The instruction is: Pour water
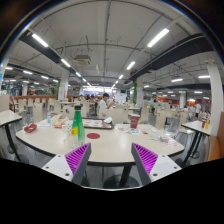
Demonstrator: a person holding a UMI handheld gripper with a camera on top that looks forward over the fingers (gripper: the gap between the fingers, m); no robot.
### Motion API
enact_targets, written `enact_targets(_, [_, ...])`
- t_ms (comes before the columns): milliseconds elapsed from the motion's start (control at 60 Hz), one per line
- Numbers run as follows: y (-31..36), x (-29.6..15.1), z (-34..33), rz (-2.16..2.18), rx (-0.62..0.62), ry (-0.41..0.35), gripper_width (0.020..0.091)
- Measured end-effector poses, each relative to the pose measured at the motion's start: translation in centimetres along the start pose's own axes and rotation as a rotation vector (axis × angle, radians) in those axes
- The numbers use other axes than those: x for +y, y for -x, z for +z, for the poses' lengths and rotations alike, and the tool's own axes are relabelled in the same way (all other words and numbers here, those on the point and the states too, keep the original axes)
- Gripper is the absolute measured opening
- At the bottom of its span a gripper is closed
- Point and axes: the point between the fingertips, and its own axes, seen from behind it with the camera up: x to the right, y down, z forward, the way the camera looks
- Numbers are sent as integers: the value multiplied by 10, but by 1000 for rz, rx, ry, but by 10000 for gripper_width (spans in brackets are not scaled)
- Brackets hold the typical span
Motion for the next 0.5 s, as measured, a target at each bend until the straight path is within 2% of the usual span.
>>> enact_targets(233, [-14,-8,-11,-16,14,-22,818])
enact_targets(500, [3,2,3,32,-67,6,822])
